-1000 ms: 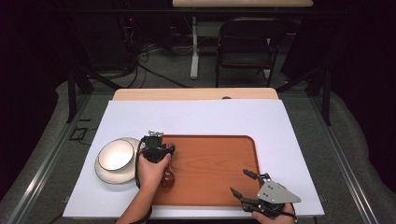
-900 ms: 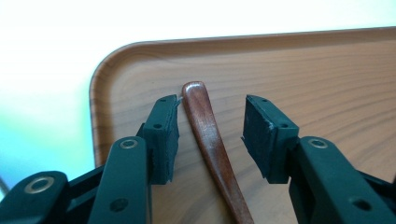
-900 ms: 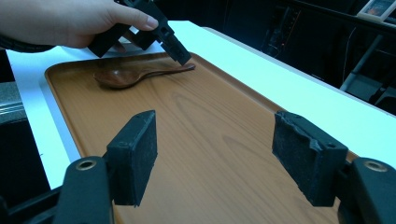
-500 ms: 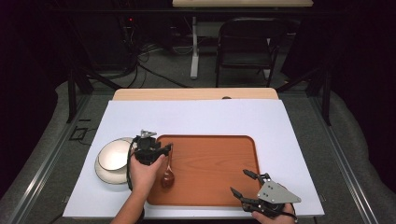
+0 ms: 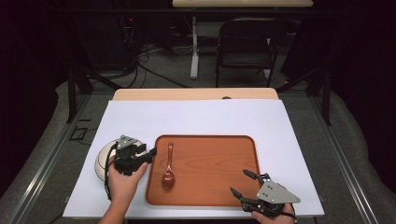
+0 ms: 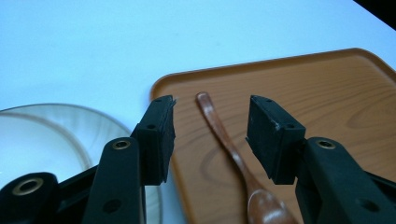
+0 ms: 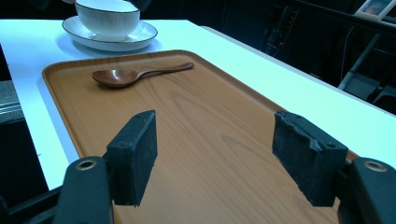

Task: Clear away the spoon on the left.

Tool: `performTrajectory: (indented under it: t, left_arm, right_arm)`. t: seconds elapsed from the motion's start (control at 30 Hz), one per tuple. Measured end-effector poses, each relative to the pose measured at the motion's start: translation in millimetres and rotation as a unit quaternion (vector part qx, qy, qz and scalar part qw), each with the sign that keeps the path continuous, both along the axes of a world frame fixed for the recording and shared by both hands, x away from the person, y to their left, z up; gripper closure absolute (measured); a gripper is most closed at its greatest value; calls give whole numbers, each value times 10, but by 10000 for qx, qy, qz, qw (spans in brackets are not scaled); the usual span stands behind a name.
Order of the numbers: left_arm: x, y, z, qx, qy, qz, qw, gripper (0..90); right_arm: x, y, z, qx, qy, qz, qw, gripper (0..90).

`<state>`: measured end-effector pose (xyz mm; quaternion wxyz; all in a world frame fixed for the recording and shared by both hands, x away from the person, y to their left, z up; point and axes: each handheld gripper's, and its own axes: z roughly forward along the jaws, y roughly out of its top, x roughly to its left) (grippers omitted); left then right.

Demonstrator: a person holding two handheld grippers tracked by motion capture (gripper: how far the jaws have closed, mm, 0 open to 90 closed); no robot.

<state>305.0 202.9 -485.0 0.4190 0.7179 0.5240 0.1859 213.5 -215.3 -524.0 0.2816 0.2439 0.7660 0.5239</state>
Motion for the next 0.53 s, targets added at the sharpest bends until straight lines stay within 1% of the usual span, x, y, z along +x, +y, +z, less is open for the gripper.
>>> performTrajectory:
  t: [0.07, 0.1, 0.13, 0.17, 0.23, 0.27, 0.3, 0.33, 0.4, 0.47, 0.5, 0.53]
  left_arm:
    - [-71, 79, 1, 18, -53, 52, 10000, 506]
    - [-147, 171, -9, 22, -53, 108, 9999, 503]
    - [-147, 171, -9, 22, -53, 108, 9999, 503]
    - [-185, 215, -19, -16, -80, 134, 9999, 503]
    - [-263, 293, -37, -41, -69, 180, 9998, 503]
    - [-341, 359, -61, -118, -67, 233, 9996, 503]
    - [-377, 389, -73, -125, -61, 241, 9996, 503]
    - [-377, 389, -73, -125, -61, 241, 9996, 503]
    - [-473, 469, -113, -123, -96, 299, 9994, 503]
    - [-497, 497, -127, -140, -125, 296, 9994, 503]
    - [-536, 556, -150, -150, -181, 318, 9992, 503]
    - [-536, 556, -150, -150, -181, 318, 9992, 503]
  right_arm:
    - [0, 4, 0, -4, 0, 5, 10000, 306]
    - [-2, 9, -1, -12, -4, 13, 10000, 306]
    - [-2, 9, -1, -12, -4, 13, 10000, 306]
    - [-2, 12, -2, -10, -8, 9, 10000, 306]
    - [3, 17, -7, -36, 2, 15, 10000, 306]
    - [2, 19, -8, -45, 2, 13, 10000, 306]
    - [2, 21, -8, -53, 1, 21, 10000, 306]
    - [0, 23, -9, -53, 11, 23, 10000, 306]
    - [-1, 28, -12, -81, 24, 31, 10000, 306]
    - [0, 31, -16, -113, 17, 37, 9999, 306]
    - [-4, 46, -26, -195, 29, 55, 9998, 306]
    - [-6, 55, -30, -249, 24, 75, 9997, 305]
